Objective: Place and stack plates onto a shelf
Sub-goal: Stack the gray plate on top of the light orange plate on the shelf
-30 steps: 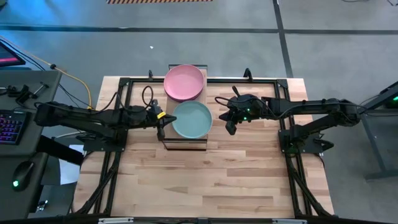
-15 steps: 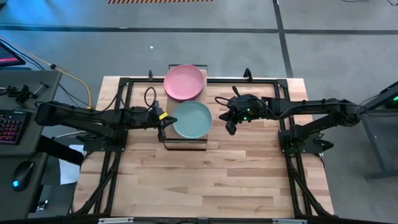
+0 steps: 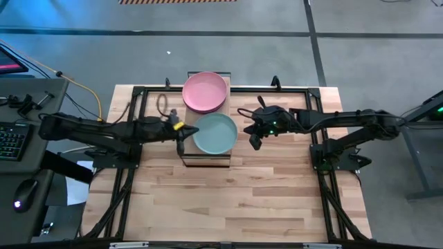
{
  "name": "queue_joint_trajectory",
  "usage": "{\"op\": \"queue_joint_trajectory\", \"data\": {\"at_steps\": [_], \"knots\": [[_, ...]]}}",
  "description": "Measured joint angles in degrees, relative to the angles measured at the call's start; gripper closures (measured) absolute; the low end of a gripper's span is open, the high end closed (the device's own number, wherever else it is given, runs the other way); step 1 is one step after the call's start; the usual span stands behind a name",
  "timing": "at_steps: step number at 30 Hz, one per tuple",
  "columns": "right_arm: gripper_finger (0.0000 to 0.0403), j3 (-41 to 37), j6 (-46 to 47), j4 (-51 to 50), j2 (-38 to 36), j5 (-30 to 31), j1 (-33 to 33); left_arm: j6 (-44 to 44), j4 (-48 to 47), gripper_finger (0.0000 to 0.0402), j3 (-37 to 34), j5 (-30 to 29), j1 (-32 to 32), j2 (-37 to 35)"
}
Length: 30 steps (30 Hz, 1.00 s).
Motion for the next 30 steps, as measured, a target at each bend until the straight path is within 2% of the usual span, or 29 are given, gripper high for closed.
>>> {"op": "queue_joint_trajectory", "data": {"at_steps": [7,16,24,30], "knots": [[0.0403,0.0,2.8,0.1,5.4,1.0,0.0,-0.7,0.1,0.0401,0.0,0.0,0.6,-12.0],[0.0403,0.0,3.4,8.8,6.1,-0.4,0.7,-4.3,0.3,0.0401,0.0,0.0,0.5,-25.1],[0.0403,0.1,2.8,9.9,8.4,-0.4,1.0,-3.7,0.1,0.0401,0.0,0.0,0.5,-27.7],[0.0403,2.3,-2.3,9.9,4.7,0.3,0.7,-3.7,0.0,0.0401,0.0,0.0,0.5,-27.8]]}}
